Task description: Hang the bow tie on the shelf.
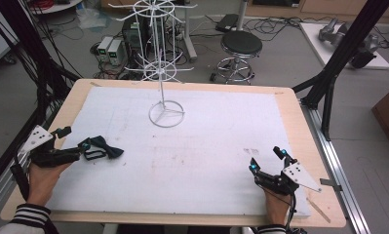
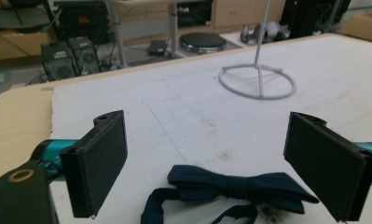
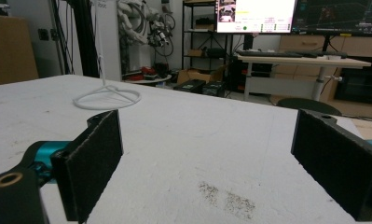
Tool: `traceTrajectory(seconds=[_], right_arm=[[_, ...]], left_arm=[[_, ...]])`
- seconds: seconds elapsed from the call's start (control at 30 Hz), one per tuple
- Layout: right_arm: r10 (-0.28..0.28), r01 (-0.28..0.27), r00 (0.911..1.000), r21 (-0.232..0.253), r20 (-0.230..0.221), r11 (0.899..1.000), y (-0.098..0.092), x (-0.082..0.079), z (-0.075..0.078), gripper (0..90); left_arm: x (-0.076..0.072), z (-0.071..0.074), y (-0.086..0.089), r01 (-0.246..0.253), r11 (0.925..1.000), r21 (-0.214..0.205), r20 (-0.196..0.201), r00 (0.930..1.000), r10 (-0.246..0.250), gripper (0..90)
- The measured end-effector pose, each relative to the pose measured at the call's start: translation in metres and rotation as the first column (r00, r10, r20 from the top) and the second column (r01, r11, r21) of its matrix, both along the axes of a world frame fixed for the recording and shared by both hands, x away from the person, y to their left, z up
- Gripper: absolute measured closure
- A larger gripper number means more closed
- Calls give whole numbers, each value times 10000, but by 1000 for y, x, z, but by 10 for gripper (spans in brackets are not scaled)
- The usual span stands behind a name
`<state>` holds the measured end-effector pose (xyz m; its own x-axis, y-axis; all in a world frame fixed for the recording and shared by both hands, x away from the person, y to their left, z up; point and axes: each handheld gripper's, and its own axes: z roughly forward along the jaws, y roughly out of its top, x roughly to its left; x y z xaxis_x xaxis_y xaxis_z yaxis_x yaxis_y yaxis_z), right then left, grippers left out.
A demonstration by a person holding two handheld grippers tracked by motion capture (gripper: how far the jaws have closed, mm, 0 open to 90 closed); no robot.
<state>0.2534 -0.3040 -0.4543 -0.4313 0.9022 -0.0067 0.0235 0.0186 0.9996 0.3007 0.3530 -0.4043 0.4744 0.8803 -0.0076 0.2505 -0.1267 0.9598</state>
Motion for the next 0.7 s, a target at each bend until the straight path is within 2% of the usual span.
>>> traceTrajectory(seconds=[0.03, 0.07, 0.17, 0.27, 0.37, 0.4, 0.43, 0.53, 0.57, 0.7], right_arm=[[-3, 3, 10000, -7, 1, 10000, 0, 0, 0, 80], [6, -6, 10000, 0, -3, 10000, 0, 0, 0, 80], [-4, 4, 10000, -1, 9, 10000, 0, 0, 0, 80], [-28, 28, 10000, -11, 1, 10000, 0, 0, 0, 80], [-49, 49, 10000, 13, 3, 10000, 0, 0, 0, 80], [-58, 58, 10000, 13, 0, 10000, 0, 0, 0, 80], [-61, 61, 10000, 37, -21, 10000, 0, 0, 0, 80], [-67, 67, 10000, 35, -18, 10000, 0, -1, 0, 80], [-67, 67, 10000, 34, -15, 10000, 0, 0, 0, 80], [-84, 84, 10000, 44, -27, 10000, 0, -1, 0, 80]], left_arm=[[0, 0, 0, 0, 10000, 0, 0, 10000, 0, 143], [3, 0, 2, -4, 10000, 94, -397, 9992, 8, 146], [9, 1, 6, -12, 9994, 346, -857, 9963, 42, 150], [12, 2, 9, 26, 9993, 369, -1083, 9941, 14, 154], [15, 2, 11, 116, 9981, 603, -1352, 9908, -34, 177], [18, 2, 12, 160, 9972, 734, -1613, 9869, -40, 182], [18, 2, 12, 160, 9972, 734, -1613, 9869, -40, 183], [25, 1, 14, 353, 9940, 1031, -2151, 9765, -123, 191], [29, 0, 15, 387, 9925, 1164, -2406, 9706, -96, 192], [37, -3, 17, 409, 9879, 1496, -2977, 9546, 56, 192]])
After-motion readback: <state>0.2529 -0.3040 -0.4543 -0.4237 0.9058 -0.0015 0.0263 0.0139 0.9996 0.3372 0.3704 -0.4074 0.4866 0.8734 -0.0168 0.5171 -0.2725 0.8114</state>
